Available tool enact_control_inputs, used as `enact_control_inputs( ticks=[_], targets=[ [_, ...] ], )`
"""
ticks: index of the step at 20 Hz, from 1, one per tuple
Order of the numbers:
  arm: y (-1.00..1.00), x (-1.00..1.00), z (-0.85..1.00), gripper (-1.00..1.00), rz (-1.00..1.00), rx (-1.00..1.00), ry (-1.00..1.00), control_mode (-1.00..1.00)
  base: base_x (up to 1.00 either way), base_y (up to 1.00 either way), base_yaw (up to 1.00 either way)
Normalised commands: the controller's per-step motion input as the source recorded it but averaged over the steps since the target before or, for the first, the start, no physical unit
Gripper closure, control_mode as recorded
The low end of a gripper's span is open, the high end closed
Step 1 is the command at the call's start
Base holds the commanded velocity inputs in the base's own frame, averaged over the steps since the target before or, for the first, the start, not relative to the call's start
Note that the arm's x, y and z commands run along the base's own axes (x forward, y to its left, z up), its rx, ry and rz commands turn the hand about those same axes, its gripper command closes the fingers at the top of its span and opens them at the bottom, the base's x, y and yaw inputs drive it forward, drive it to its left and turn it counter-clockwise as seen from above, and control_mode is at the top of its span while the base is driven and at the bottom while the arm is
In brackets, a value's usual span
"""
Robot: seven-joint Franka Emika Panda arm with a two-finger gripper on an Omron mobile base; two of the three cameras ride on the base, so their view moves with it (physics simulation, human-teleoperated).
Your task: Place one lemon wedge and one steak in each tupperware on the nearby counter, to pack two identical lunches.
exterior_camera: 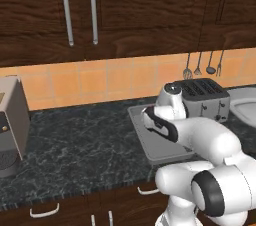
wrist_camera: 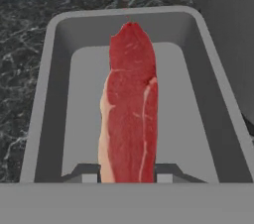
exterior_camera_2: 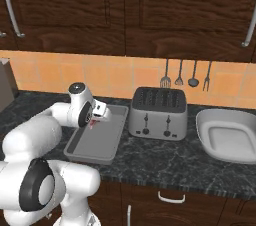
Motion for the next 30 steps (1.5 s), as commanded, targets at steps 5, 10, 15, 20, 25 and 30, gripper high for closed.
enact_control_inputs(
  ticks=[5, 10, 15, 20, 25, 30],
  targets=[
    [0.0, 0.02, -0.45, 1.0, 0.0, 0.0, 0.0, -1.0, 0.0, 0.0, 0.0],
    [0.0, 0.0, -0.29, 1.0, 0.0, 0.01, 0.0, -1.0, 0.0, 0.0, 0.0],
    [0.0, 0.0, -0.07, -1.0, 0.0, 0.0, 0.0, -1.0, 0.0, 0.0, 0.0],
    [0.0, -0.03, 0.11, -1.0, 0.0, 0.0, 0.0, -1.0, 0.0, 0.0, 0.0],
    [0.0, -0.58, 0.36, -1.0, 0.0, 0.0, 0.0, -1.0, 0.0, 0.0, 0.0],
    [0.0, -1.0, 0.36, -1.0, 0.0, 0.0, -0.02, -1.0, 0.0, 0.0, 0.0]
  ],
)
